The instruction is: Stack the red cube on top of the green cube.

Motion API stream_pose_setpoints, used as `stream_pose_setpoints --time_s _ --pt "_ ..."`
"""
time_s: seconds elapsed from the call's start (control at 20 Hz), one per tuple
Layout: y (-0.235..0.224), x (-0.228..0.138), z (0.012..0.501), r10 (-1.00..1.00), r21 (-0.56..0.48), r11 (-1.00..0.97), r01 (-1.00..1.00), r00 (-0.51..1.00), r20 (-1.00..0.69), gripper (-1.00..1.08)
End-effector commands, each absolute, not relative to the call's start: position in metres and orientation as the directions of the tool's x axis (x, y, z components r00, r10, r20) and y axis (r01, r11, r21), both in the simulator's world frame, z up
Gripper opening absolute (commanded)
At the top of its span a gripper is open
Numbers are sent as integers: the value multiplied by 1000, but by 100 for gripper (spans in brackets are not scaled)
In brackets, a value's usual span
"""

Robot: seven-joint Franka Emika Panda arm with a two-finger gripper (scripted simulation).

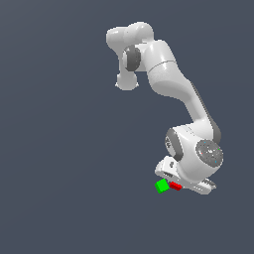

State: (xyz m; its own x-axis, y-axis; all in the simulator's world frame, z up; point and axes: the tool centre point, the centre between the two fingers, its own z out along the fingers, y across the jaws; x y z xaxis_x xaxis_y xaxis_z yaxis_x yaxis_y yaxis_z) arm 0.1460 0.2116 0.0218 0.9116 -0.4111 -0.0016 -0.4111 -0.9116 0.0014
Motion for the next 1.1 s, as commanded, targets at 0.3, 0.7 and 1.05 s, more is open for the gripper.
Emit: stream_pose_setpoints --time_s 0.3,0.7,1.05 --pt "212 146 57 -411 0 -912 -411 912 0 -100" --pt "212 146 106 -411 0 -912 -411 912 0 -100" --pt "212 147 119 -411 -1 -912 -411 912 1 -100"
